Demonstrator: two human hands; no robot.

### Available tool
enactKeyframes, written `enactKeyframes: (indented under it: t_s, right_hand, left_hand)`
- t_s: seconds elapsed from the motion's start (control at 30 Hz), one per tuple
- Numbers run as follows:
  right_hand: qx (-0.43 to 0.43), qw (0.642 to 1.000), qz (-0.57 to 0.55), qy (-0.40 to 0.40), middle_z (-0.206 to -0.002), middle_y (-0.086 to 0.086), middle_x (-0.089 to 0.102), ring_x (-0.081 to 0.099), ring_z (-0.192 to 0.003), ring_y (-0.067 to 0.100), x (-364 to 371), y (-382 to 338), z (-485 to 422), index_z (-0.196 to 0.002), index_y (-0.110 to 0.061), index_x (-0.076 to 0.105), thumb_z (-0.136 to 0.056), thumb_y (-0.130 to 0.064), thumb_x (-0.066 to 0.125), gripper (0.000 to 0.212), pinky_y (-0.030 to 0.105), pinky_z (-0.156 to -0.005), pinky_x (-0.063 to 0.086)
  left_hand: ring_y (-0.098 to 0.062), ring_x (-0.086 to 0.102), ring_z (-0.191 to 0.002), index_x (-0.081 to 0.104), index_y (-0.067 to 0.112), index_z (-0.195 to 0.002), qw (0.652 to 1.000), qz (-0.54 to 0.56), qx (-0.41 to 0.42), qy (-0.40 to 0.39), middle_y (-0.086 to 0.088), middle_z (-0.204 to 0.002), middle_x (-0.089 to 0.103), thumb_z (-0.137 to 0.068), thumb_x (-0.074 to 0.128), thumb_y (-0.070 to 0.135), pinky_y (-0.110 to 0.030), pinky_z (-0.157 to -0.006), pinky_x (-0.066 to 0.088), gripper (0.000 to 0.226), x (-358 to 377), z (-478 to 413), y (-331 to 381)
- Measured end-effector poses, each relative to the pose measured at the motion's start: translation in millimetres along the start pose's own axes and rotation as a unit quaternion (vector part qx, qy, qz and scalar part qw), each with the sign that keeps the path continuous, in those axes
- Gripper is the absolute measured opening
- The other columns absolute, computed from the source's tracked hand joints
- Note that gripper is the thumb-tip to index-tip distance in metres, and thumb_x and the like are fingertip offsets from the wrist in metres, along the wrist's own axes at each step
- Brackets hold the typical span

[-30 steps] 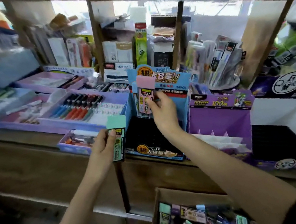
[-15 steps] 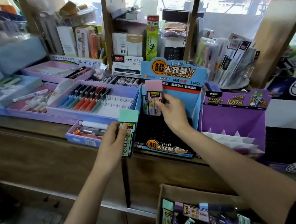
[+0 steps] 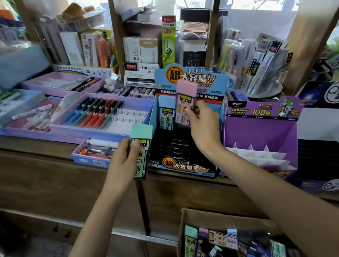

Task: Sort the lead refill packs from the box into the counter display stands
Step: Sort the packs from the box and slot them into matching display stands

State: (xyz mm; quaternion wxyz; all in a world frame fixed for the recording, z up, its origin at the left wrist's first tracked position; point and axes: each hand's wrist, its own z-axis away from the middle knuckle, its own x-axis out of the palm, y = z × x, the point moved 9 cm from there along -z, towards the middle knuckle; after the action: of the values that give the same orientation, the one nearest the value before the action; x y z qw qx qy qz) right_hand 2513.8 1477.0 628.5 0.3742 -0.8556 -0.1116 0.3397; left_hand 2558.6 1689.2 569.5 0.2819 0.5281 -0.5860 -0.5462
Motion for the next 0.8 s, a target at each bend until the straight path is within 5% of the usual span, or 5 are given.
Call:
enactKeyframes:
  t_s: [0.27,0.43,0.53,0.63,0.8]
  right_hand:
    - [0.054,0.994,-0.038,-0.084,-0.108,0.010,0.061,0.055,-0.100,0.020,16.0,21.6,6.6,-0.113,-0.003,0.052,-0.095,-0.007,0.050,0.018,0.019,-0.077,0.036]
    - [0.088,0.989,0.064,-0.098,-0.089,0.011,0.060,0.055,-0.082,0.023,21.2,29.8,-1.5,-0.087,0.000,0.057,-0.093,-0.005,0.053,0.009,0.026,-0.065,0.036]
    - [0.067,0.971,0.192,-0.122,-0.066,0.006,0.047,0.050,-0.067,0.027,16.5,20.7,-5.8,-0.060,-0.009,0.037,-0.092,-0.005,0.055,0.037,0.030,-0.057,0.033]
    - [0.065,0.953,0.239,-0.175,-0.073,0.007,0.046,0.050,-0.074,0.029,13.1,11.2,-3.2,-0.060,-0.012,0.031,-0.094,-0.015,0.054,0.042,0.031,-0.060,0.035]
    - [0.029,0.979,-0.019,-0.199,-0.089,-0.003,0.060,0.059,-0.088,0.016,-9.5,-26.2,21.7,-0.097,-0.010,0.063,-0.095,-0.038,0.049,0.032,0.029,-0.074,0.046]
  left_hand:
    - [-0.016,0.051,-0.073,0.048,0.023,-0.078,1.000,-0.014,0.000,0.000,-0.005,-0.078,0.054,-0.099,0.041,0.027,-0.032,-0.063,0.038,0.023,0.5,1.0,-1.8]
    - [-0.019,0.048,-0.071,0.047,0.019,-0.078,1.000,-0.026,-0.001,-0.005,-0.009,-0.077,0.051,-0.100,0.041,0.028,-0.033,-0.061,0.036,0.025,1.5,0.1,-4.0]
    - [-0.018,0.048,-0.071,0.050,0.011,-0.084,0.999,-0.035,-0.008,-0.012,-0.008,-0.077,0.051,-0.100,0.040,0.029,-0.034,-0.062,0.036,0.026,3.1,-0.8,-3.7]
    - [-0.018,0.045,-0.070,0.049,0.006,-0.083,1.000,-0.026,0.014,-0.004,-0.012,-0.077,0.048,-0.099,0.041,0.028,-0.031,-0.061,0.035,0.029,2.8,2.7,7.5]
    - [-0.012,0.045,-0.070,0.051,0.003,-0.091,0.997,0.022,0.072,-0.018,-0.020,-0.080,0.048,-0.098,0.040,0.033,-0.019,-0.060,0.036,0.033,13.6,14.9,41.2]
